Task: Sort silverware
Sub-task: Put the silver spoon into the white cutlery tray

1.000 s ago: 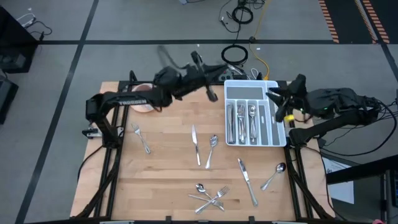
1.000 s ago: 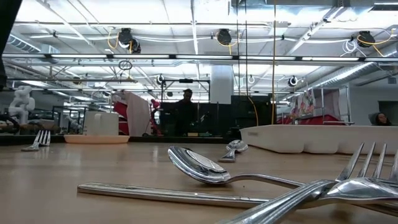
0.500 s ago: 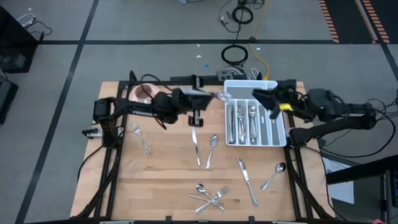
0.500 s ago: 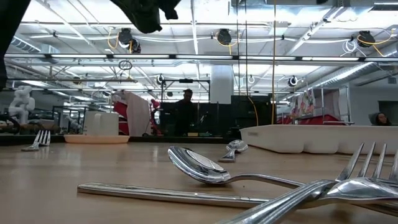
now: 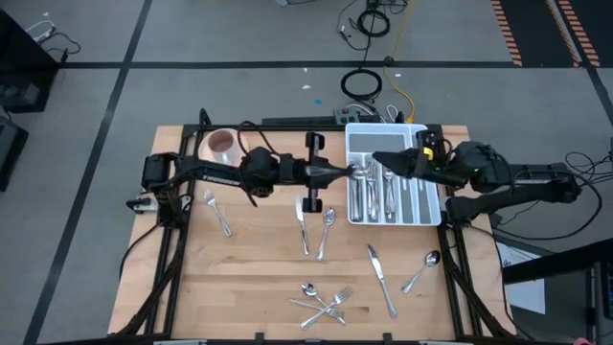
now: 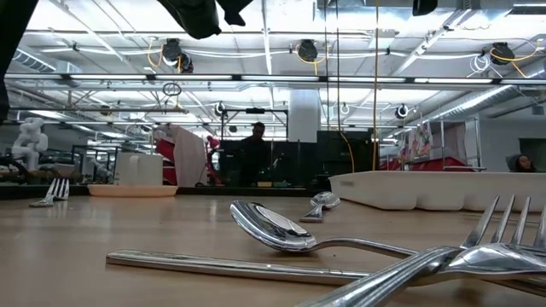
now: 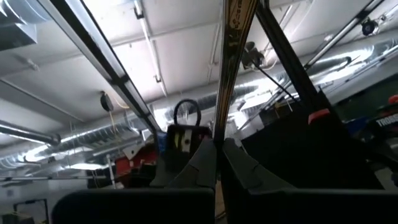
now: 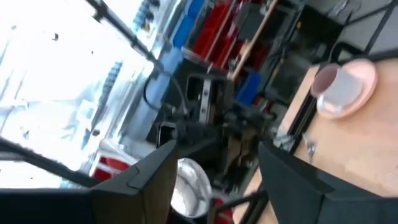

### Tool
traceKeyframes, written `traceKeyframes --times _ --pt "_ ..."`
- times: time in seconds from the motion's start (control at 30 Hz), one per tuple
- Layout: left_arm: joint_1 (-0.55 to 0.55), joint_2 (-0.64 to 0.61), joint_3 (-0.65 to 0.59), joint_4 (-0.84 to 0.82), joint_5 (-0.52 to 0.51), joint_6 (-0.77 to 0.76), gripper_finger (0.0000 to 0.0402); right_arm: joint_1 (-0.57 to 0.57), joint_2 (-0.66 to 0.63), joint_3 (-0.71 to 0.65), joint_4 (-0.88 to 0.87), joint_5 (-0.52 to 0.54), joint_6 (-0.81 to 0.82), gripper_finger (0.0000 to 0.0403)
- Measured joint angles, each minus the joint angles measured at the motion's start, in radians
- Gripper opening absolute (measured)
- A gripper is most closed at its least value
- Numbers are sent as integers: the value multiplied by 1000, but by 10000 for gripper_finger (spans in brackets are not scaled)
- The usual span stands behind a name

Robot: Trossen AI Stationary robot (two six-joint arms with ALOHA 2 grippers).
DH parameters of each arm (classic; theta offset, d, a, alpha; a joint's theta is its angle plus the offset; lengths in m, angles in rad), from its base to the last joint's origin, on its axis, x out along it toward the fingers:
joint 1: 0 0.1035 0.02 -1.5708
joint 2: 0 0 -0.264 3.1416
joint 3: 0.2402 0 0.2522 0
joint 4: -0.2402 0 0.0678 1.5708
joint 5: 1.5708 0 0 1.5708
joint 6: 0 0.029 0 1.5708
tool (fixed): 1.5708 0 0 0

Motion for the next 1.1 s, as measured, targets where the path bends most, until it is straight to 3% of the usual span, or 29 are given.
traceKeyframes --times 0.23,0.4,0.53,0.77,1.0,1.1 --pt "10 0 0 -15 0 4 5 1 68 0 18 -105 27 225" --pt "12 0 0 -33 0 3 5 0 88 0 22 -113 26 209" --pt "12 0 0 -47 0 3 5 1 92 0 29 -136 0 159" --pt "15 -2 0 -42 0 6 4 0 92 0 68 -178 -52 13" --pt "16 -2 1 -42 -13 -27 8 0 91 0 69 -197 -50 3" --pt "17 -2 1 -46 -30 -124 38 0 91 0 69 -197 -67 1"
